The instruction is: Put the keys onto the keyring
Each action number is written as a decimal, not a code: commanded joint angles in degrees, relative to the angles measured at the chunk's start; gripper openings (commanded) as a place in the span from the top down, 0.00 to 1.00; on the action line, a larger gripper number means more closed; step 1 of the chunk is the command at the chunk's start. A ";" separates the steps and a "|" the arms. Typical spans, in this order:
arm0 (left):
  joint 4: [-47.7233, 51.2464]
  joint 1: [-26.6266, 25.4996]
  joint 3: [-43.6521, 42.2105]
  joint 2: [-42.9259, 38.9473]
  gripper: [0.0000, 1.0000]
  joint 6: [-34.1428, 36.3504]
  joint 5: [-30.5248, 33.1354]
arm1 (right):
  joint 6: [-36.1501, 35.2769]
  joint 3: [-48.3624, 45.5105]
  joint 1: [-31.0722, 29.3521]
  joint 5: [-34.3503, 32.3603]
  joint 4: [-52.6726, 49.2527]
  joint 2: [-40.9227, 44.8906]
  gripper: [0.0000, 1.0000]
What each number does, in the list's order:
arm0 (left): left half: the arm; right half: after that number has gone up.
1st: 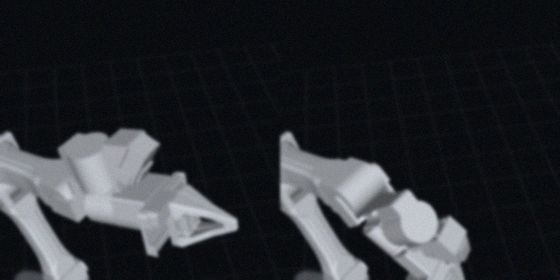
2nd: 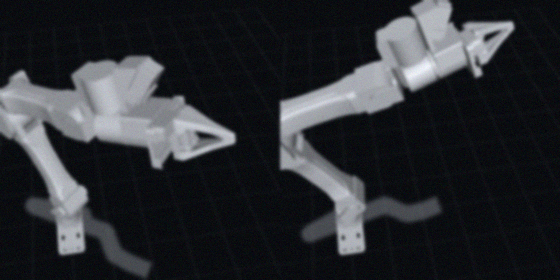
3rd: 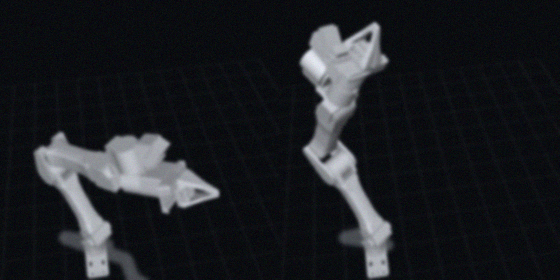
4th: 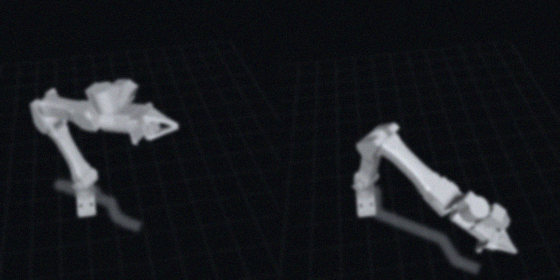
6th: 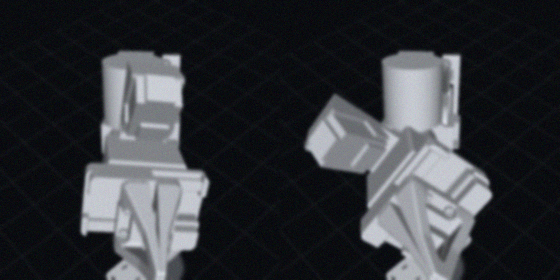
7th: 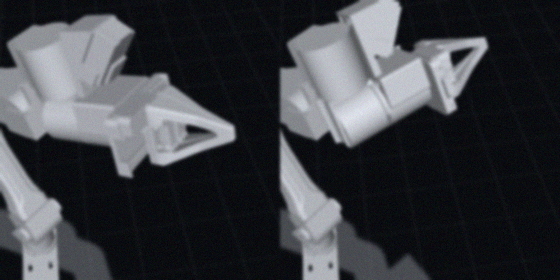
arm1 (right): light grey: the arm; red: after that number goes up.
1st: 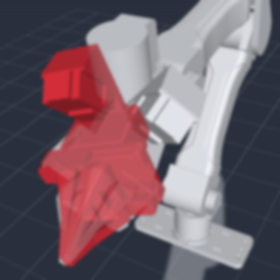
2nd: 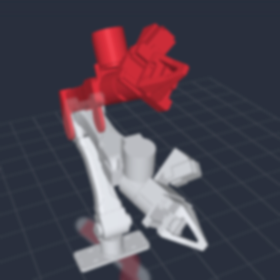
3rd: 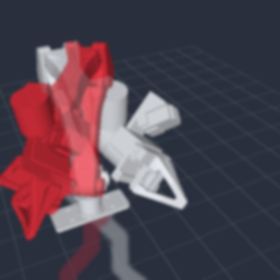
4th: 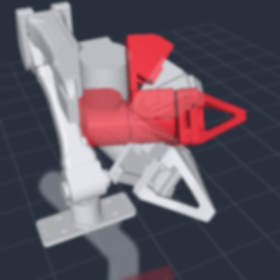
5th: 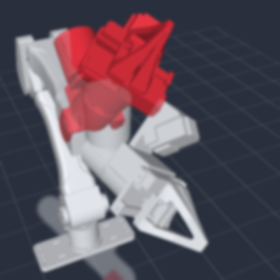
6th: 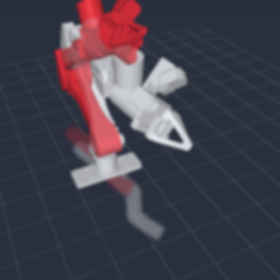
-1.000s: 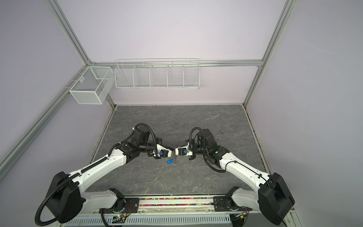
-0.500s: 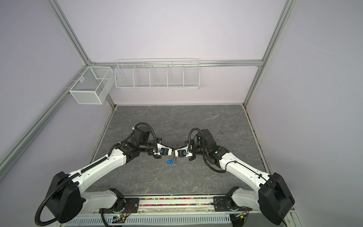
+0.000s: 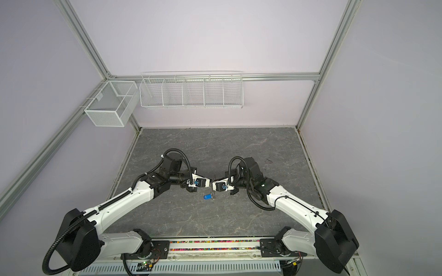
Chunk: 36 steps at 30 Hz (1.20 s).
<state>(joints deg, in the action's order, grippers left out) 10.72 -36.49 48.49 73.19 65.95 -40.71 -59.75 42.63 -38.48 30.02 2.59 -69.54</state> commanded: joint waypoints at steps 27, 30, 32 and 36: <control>-21.45 4.89 -0.30 0.86 1.00 -22.10 -12.71 | 26.32 2.37 9.36 10.92 3.61 0.72 0.87; -23.69 5.27 -0.17 1.61 1.00 -23.66 -13.84 | 26.84 6.23 9.14 13.17 -0.40 0.50 0.90; -25.83 5.46 -0.20 2.12 1.00 -25.25 -14.47 | 31.67 7.35 9.10 10.11 1.15 0.60 0.82; -29.18 5.64 -0.24 3.08 1.00 -27.39 -15.53 | 35.19 7.24 9.08 7.69 6.25 1.27 0.67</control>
<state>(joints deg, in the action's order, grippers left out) -13.39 -31.29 48.25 75.79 41.71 -53.49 -29.61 49.32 -29.34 38.15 5.89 -69.10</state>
